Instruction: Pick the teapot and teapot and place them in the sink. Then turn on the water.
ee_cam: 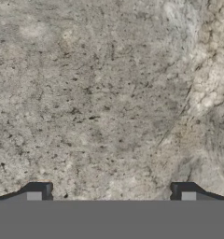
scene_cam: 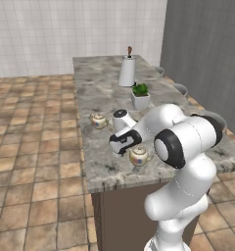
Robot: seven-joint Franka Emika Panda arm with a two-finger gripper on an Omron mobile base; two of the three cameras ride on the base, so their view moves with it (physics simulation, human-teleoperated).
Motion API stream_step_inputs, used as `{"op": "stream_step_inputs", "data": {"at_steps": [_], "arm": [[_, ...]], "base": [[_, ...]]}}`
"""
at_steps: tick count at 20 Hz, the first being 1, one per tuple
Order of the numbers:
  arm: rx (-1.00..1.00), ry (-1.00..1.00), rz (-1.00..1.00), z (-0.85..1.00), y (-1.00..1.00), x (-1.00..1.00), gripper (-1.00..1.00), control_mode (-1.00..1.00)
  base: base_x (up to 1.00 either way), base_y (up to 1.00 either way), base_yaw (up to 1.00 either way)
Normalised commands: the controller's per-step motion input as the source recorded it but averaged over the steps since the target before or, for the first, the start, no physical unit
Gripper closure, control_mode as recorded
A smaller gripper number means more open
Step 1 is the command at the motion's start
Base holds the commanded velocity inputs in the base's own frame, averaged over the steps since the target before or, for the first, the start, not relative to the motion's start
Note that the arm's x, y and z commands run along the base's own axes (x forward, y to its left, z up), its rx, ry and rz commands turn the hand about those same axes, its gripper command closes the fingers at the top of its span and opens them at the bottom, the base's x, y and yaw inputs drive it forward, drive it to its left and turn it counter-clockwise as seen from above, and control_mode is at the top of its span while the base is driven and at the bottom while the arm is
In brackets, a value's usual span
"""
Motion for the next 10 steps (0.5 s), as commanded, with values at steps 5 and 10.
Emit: {"op": "stream_step_inputs", "data": {"at_steps": [5,10], "arm": [[0.0,0.0,0.0,0.0,-0.07,-0.01,-1.0,-1.0],[0.0,0.0,0.0,0.0,-0.17,-0.02,-1.0,-1.0]], "base": [[0.0,0.0,0.0],[0.0,0.0,0.0]]}}
